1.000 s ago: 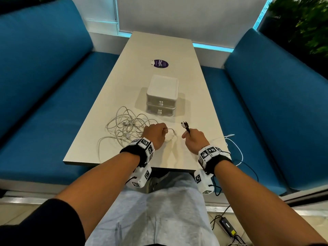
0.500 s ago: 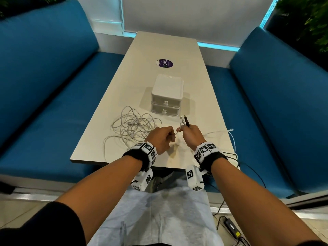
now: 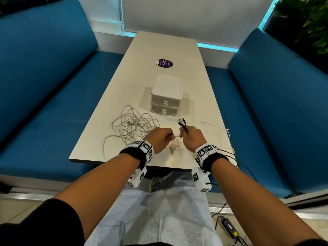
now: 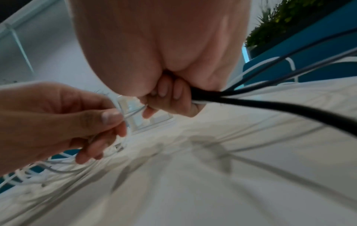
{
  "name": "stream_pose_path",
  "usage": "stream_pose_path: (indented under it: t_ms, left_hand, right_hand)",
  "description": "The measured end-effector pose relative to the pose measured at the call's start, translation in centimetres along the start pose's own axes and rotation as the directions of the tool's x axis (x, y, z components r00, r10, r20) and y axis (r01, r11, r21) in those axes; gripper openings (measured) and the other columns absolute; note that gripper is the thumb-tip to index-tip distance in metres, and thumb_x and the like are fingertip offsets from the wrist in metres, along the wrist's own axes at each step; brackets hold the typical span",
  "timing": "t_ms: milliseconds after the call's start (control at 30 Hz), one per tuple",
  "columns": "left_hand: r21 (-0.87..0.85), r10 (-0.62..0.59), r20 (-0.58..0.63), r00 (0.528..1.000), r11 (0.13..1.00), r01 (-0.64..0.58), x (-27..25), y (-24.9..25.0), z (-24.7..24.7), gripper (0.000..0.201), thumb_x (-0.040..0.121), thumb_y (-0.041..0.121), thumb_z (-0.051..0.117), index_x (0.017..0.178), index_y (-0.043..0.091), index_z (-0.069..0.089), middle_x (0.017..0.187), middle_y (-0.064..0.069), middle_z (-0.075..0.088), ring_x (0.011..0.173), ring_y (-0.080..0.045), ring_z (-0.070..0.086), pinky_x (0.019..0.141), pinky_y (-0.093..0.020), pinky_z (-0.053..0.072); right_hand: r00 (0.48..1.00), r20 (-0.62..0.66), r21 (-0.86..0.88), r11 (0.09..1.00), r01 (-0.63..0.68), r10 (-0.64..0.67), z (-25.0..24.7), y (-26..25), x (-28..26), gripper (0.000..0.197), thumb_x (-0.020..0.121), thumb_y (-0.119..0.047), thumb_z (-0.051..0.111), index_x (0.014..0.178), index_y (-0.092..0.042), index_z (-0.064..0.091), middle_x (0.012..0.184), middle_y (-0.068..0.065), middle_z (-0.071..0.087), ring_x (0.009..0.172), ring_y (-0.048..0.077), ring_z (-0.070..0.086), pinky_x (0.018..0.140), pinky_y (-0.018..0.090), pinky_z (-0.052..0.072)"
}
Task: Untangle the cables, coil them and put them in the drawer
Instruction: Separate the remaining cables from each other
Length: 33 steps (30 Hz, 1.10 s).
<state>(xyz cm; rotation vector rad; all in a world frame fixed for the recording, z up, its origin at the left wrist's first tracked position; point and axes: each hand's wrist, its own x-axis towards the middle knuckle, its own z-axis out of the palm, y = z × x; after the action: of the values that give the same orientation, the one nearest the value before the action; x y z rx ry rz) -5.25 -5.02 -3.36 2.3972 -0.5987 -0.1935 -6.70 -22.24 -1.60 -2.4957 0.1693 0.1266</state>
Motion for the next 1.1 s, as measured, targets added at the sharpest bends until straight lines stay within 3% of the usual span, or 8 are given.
stream_pose_path:
  t_ms: [100,367,500,600,667,800,933,1100]
  left_hand:
    - [0.020,0.031,-0.002,1.000,0.999,-0.031,0.2,-1.5,-0.9,0.019,0.098,0.023,0.055,0.092,0.013,0.070,0.075,0.001,0.065,0.074,-0.021,0.062,0.074,-0.035,0.052]
    - [0.154,0.097,0.033,0.995,0.983,-0.101,0.8,-2.2,-0.1,0.021,0.101,0.019,0.048,0.099,0.013,0.068,0.093,-0.005,0.069,0.086,-0.026,0.060,0.079,-0.040,0.048]
    - [0.224,0.071,0.086,0.994,0.970,-0.089,0.7,-2.1,-0.1,0.020,0.099,0.015,0.046,0.097,0.016,0.066,0.095,-0.004,0.069,0.088,-0.027,0.060,0.079,-0.040,0.048]
    - [0.315,0.042,0.150,0.988,0.945,-0.088,0.6,-1.7,0.1,0.020,0.089,0.006,0.050,0.079,0.022,0.057,0.080,0.001,0.061,0.076,-0.026,0.054,0.065,-0.033,0.041]
    - [0.331,0.042,0.162,0.986,0.939,-0.095,0.6,-1.5,0.3,0.023,0.085,0.006,0.051,0.070,0.024,0.050,0.071,0.003,0.056,0.069,-0.025,0.052,0.060,-0.032,0.039]
    - [0.347,0.044,0.174,0.984,0.932,-0.103,0.5,-0.9,1.0,0.017,0.088,0.013,0.052,0.076,0.024,0.056,0.081,-0.004,0.066,0.075,-0.028,0.059,0.070,-0.038,0.050]
    - [0.406,0.087,0.123,0.989,0.904,-0.130,0.5,-1.4,1.6,0.016,0.089,0.015,0.054,0.084,0.026,0.065,0.079,0.000,0.068,0.078,-0.025,0.058,0.068,-0.038,0.048]
    - [0.418,0.088,0.116,0.989,0.899,-0.129,0.5,-1.6,1.6,0.016,0.091,0.021,0.053,0.090,0.028,0.068,0.079,-0.001,0.060,0.080,-0.026,0.054,0.068,-0.033,0.039]
  right_hand:
    - [0.996,-0.029,-0.040,0.995,-0.088,0.087,-0.6,1.5,0.5,0.037,0.104,-0.031,0.036,0.106,-0.007,0.064,0.106,0.015,0.070,0.100,0.036,0.061,0.084,0.040,0.049]
    - [0.972,-0.068,-0.008,0.974,-0.225,0.224,-1.9,3.2,0.9,0.036,0.104,-0.030,0.037,0.117,-0.007,0.061,0.109,0.015,0.068,0.099,0.034,0.061,0.072,0.030,0.041]
    - [0.986,-0.042,0.059,0.986,-0.158,0.161,-1.9,2.5,0.4,0.040,0.105,-0.031,0.034,0.105,-0.007,0.066,0.097,0.009,0.065,0.086,0.029,0.058,0.070,0.031,0.041]
    - [0.999,-0.009,0.090,0.995,-0.049,0.050,-2.1,0.7,-0.4,0.040,0.106,-0.030,0.033,0.091,-0.011,0.065,0.083,0.001,0.060,0.073,0.020,0.055,0.062,0.030,0.039]
    - [0.999,0.039,0.121,0.993,0.011,-0.016,-1.9,-0.5,-0.6,0.035,0.106,-0.026,0.034,0.084,-0.014,0.058,0.075,-0.005,0.056,0.064,0.011,0.049,0.056,0.023,0.036]
    - [0.983,0.135,0.082,0.990,0.118,-0.128,-0.9,-2.1,-0.8,0.037,0.105,-0.032,0.036,0.075,-0.020,0.052,0.072,-0.006,0.055,0.062,0.010,0.049,0.061,0.027,0.037]
    - [0.969,0.178,0.005,0.985,0.174,-0.172,0.2,-2.0,-0.7,0.035,0.104,-0.039,0.035,0.081,-0.018,0.051,0.080,0.004,0.061,0.078,0.029,0.057,0.074,0.039,0.046]
    - [0.963,0.167,0.036,0.977,0.209,-0.212,0.2,-2.1,-0.8,0.037,0.105,-0.038,0.035,0.077,-0.019,0.050,0.074,0.000,0.059,0.068,0.020,0.053,0.067,0.031,0.037]
